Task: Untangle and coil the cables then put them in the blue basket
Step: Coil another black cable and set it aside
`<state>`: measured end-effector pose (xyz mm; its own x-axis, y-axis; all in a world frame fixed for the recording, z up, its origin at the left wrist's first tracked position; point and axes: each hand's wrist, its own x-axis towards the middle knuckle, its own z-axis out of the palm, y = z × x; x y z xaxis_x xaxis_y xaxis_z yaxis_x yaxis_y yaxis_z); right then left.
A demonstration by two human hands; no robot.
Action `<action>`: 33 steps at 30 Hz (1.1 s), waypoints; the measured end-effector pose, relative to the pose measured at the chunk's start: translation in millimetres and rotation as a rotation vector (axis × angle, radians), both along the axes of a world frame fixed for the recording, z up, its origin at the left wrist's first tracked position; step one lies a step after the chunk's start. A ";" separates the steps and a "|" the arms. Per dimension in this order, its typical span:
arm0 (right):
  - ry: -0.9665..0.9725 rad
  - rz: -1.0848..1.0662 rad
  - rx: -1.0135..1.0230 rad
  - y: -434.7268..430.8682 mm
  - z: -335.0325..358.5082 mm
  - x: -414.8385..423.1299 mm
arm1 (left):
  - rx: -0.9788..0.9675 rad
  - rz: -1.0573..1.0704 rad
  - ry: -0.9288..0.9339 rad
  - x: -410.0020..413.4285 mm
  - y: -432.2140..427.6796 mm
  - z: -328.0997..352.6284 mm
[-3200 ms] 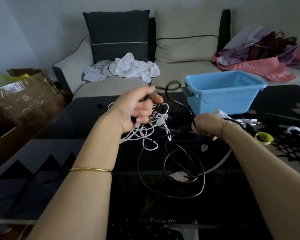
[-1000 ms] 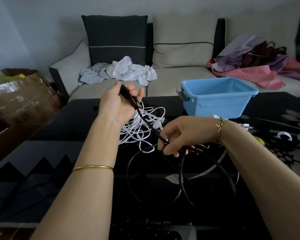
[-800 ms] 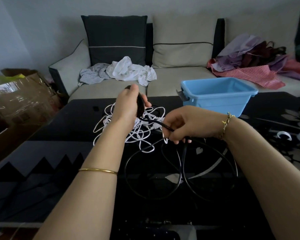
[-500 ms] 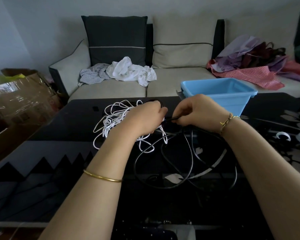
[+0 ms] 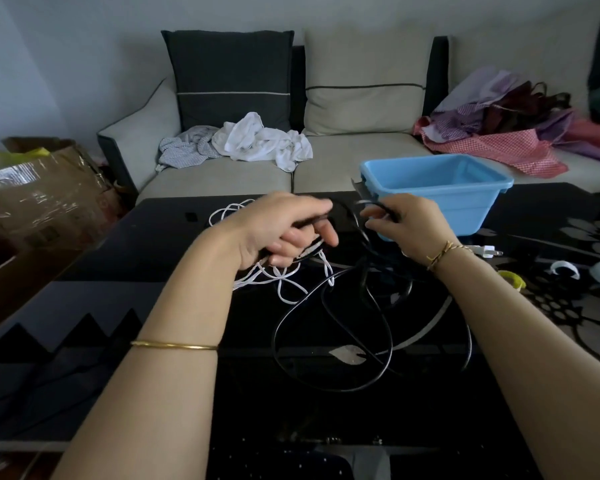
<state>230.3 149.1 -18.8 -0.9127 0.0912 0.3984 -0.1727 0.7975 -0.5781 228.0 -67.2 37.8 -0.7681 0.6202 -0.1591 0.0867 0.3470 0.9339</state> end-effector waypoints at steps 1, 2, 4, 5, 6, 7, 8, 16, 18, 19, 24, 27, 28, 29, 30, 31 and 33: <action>-0.050 0.005 -0.079 0.6 -3.6 -1.3 | 0.100 0.008 -0.054 -1.0 -2.5 2.9; -0.103 0.018 -0.137 1.1 -6.6 -1.8 | 0.204 0.018 -0.103 -1.8 -4.7 6.3; -0.251 0.045 -0.116 1.3 -13.4 -0.7 | 0.369 0.057 -0.168 -3.7 -8.2 11.1; -0.329 0.062 -0.032 -1.2 -15.5 0.6 | 0.403 0.076 -0.181 -4.0 -8.9 12.4; -0.386 0.085 0.082 -5.3 -15.0 2.8 | 0.398 0.092 -0.182 -3.9 -8.7 12.6; -0.413 0.105 0.184 -8.3 -15.3 1.2 | 0.359 0.100 -0.175 -3.3 -7.4 11.9; -0.411 0.142 0.205 -11.3 -14.1 -0.1 | 0.301 0.102 -0.166 -2.8 -5.7 10.7; -0.433 0.688 -0.876 -34.6 5.0 6.7 | 0.108 0.184 -0.183 -2.2 1.9 4.9; -0.434 0.726 -0.942 -37.9 11.8 9.6 | 0.082 0.212 -0.202 -2.3 3.6 2.4; -0.424 0.718 -0.922 -39.0 13.3 9.2 | 0.072 0.217 -0.210 -1.8 4.5 1.3; -0.216 0.466 -0.809 -53.9 12.8 8.4 | 0.085 0.174 -0.261 0.5 9.4 -0.6; -0.144 0.409 -0.818 -56.4 14.7 8.0 | 0.126 0.177 -0.272 0.1 10.4 -0.8; -0.127 0.382 -0.805 -56.8 15.1 7.8 | 0.135 0.189 -0.270 -0.6 10.4 -1.4; -0.105 0.348 -0.780 -56.3 14.3 7.1 | 0.143 0.200 -0.268 -1.2 10.4 -2.4; -0.086 0.312 -0.767 -56.5 13.7 6.7 | 0.152 0.208 -0.269 -2.0 10.6 -3.3; -0.069 0.274 -0.761 -56.5 12.7 6.1 | 0.162 0.216 -0.270 -2.4 10.7 -3.9; -0.042 0.186 -0.773 -55.1 10.4 3.9 | 0.186 0.239 -0.259 -2.6 10.9 -4.1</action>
<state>234.2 93.9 -8.3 -0.9529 0.1728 0.2491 -0.2291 0.1277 -0.9650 225.4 -56.4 33.7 -0.8434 0.4657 -0.2680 -0.2221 0.1520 0.9631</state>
